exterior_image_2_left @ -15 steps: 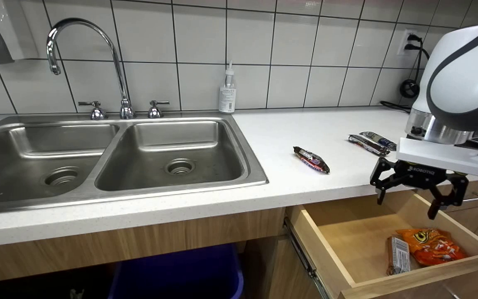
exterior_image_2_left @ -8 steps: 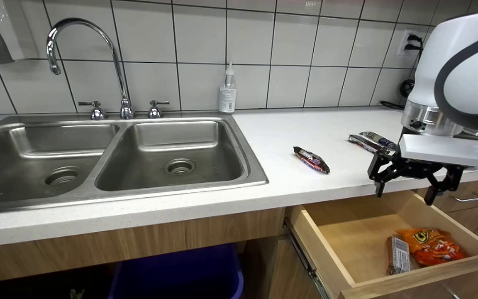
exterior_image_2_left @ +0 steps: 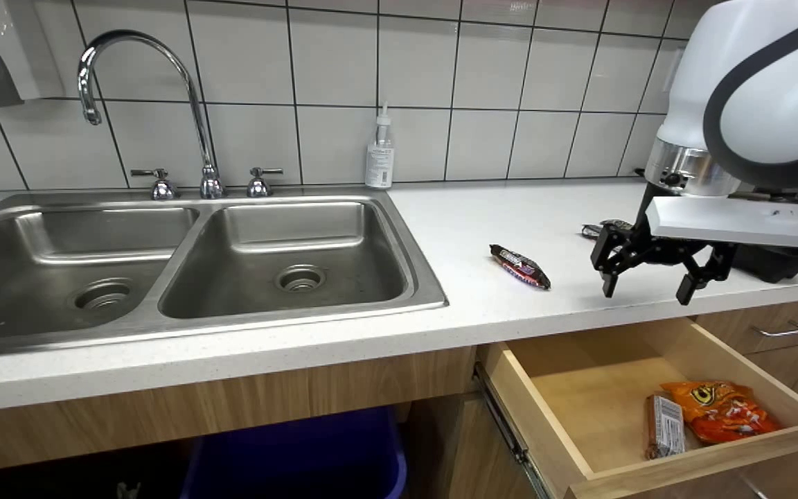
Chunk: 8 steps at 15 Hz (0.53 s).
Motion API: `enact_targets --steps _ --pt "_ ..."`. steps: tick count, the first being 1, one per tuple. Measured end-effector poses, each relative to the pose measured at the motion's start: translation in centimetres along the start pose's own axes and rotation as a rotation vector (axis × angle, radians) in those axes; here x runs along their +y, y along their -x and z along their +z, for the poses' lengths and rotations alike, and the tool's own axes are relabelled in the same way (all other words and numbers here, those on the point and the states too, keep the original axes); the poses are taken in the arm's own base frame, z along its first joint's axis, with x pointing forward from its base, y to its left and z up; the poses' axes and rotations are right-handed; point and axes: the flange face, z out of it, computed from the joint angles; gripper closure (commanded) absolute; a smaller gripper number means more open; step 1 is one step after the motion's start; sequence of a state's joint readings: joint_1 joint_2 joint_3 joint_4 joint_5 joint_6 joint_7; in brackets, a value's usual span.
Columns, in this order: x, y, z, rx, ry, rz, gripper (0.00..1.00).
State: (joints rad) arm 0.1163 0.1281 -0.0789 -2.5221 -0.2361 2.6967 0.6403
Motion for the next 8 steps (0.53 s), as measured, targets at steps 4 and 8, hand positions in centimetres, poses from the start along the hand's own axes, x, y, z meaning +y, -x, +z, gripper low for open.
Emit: enact_targets --steps 4,8 --pt "-1.3 -1.2 -1.0 0.024 -0.01 -0.056 0.0" --pt "-2.6 -2.7 -1.7 0.037 -0.009 -0.117 0.0"
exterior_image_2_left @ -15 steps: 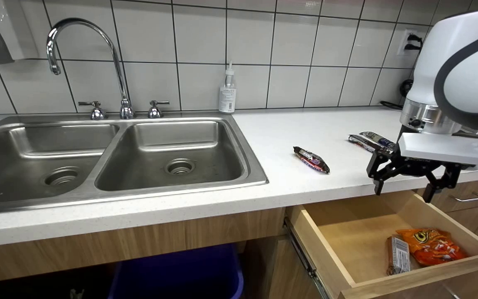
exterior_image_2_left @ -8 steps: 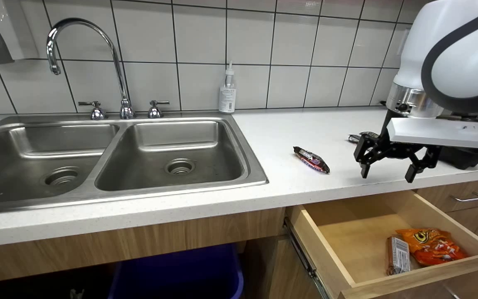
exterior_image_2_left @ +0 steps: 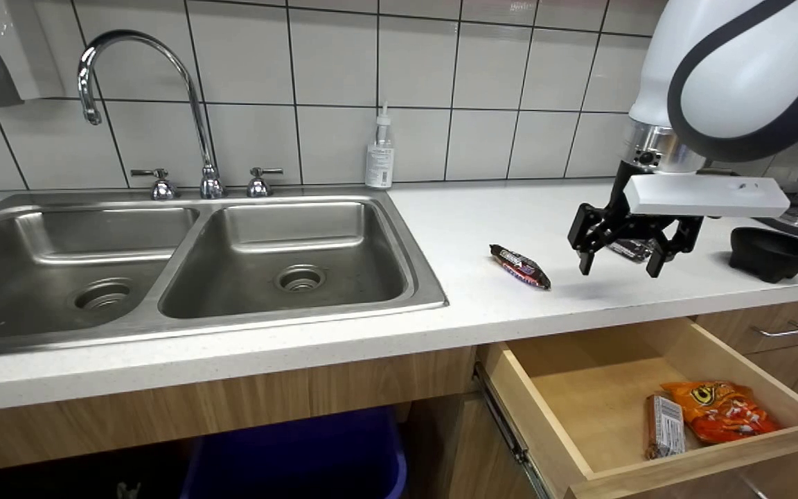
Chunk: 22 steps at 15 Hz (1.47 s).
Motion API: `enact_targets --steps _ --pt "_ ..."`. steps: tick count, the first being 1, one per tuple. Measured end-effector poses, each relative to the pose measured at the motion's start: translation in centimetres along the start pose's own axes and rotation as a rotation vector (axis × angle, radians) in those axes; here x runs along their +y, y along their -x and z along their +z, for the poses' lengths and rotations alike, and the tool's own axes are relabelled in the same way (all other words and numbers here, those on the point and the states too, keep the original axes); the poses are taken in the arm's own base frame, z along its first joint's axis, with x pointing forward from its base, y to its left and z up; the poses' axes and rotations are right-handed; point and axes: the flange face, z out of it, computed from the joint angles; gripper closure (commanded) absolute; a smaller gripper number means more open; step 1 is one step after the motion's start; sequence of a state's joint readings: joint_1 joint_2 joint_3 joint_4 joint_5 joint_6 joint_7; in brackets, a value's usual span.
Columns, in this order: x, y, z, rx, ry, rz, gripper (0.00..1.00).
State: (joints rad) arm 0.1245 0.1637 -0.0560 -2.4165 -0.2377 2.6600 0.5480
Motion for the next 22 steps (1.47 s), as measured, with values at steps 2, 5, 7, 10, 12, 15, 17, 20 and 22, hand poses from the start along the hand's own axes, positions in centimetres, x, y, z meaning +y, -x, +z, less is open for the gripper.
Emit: enact_targets --steps 2,5,7,10,12,15,17,20,22 --pt "-0.7 -0.9 -0.1 0.004 0.001 -0.031 0.0" --pt "-2.0 -2.2 0.1 0.005 0.005 -0.078 0.0" --pt "-3.0 -3.1 0.3 0.006 0.008 -0.112 0.0" --pt "-4.7 -4.0 0.5 0.008 0.01 -0.16 0.0" --pt "-5.8 -4.4 0.7 0.008 0.011 -0.19 0.0" --pt "-7.2 -5.1 1.0 0.006 0.01 -0.225 0.0" --pt "-7.9 -5.6 1.3 0.008 0.008 -0.241 0.0" --pt "-9.1 -6.6 1.8 0.009 0.003 -0.263 0.0" --pt "-9.8 -7.2 2.1 0.007 0.001 -0.273 0.0"
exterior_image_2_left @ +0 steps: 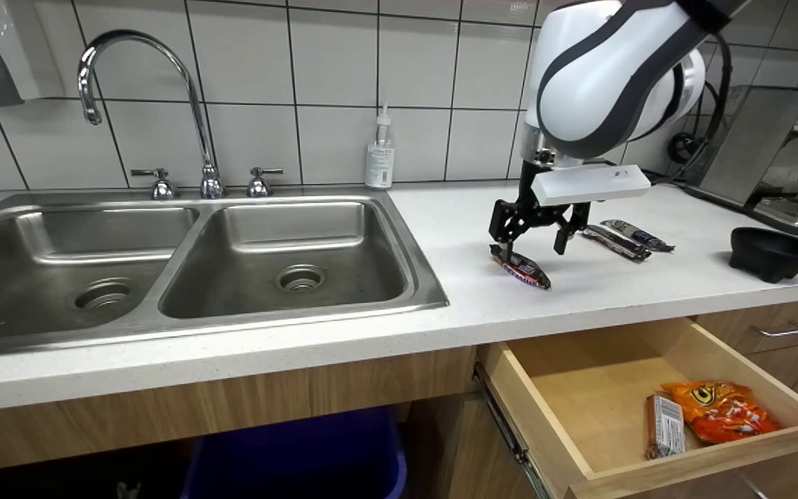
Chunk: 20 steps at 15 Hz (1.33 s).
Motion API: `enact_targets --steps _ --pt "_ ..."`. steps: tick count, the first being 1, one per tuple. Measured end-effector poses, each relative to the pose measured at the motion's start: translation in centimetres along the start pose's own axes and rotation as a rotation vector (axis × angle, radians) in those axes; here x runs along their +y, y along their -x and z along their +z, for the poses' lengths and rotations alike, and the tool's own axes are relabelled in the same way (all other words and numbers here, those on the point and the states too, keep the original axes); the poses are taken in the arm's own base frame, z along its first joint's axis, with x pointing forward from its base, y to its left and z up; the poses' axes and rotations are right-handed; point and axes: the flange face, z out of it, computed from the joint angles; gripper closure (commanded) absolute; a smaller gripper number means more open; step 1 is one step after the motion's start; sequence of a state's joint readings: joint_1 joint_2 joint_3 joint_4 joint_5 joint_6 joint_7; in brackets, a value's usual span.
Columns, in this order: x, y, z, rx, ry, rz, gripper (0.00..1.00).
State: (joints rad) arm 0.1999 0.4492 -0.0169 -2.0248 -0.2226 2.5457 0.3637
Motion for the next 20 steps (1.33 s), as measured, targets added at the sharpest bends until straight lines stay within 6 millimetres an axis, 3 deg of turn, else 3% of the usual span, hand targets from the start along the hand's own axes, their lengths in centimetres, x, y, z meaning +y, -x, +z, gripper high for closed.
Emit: enact_targets --steps 10,11,12,20 --pt "-1.5 -2.8 1.7 -0.027 0.008 -0.014 0.0" --pt "-1.6 -3.0 1.9 -0.03 0.009 -0.015 0.25" --pt "-1.6 -3.1 2.0 -0.033 0.01 -0.016 0.26" --pt "-1.7 -3.8 2.1 -0.034 0.012 -0.027 0.88"
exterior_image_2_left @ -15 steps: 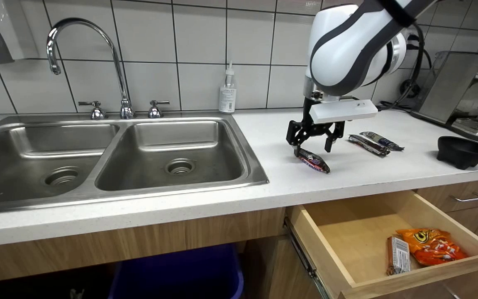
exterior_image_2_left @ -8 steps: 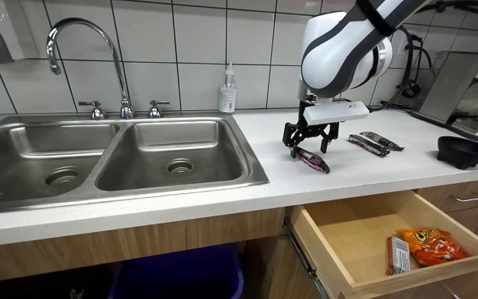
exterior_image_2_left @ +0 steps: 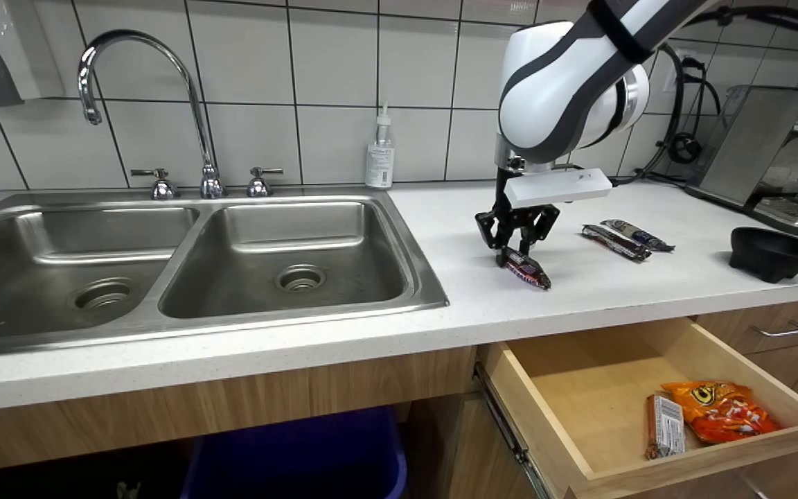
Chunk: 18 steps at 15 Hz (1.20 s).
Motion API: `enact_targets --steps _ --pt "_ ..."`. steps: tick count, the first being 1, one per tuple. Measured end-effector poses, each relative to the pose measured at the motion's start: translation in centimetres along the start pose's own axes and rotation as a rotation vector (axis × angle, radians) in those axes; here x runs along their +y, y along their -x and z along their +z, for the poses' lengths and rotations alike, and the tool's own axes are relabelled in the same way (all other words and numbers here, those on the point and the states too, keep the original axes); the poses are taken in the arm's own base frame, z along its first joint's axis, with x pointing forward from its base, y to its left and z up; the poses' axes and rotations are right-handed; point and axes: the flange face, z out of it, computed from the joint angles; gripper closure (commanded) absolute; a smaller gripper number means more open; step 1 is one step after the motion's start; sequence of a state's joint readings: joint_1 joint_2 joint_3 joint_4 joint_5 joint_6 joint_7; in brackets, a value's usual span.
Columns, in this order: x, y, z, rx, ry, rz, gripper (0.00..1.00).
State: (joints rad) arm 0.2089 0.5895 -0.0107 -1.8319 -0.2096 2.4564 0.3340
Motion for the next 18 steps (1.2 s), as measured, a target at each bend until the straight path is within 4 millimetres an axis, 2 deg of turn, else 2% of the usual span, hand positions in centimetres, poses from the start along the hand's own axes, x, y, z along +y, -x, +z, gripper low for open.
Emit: enact_targets --steps 1,2,10,18 --pt "0.0 0.0 0.0 0.0 0.0 -0.001 0.95" --pt "0.0 0.0 0.0 0.001 0.0 -0.003 0.93" --pt "0.5 0.2 -0.8 0.007 0.002 0.0 0.93" --pt "2.8 3.4 -2.2 -0.019 0.015 0.02 0.94"
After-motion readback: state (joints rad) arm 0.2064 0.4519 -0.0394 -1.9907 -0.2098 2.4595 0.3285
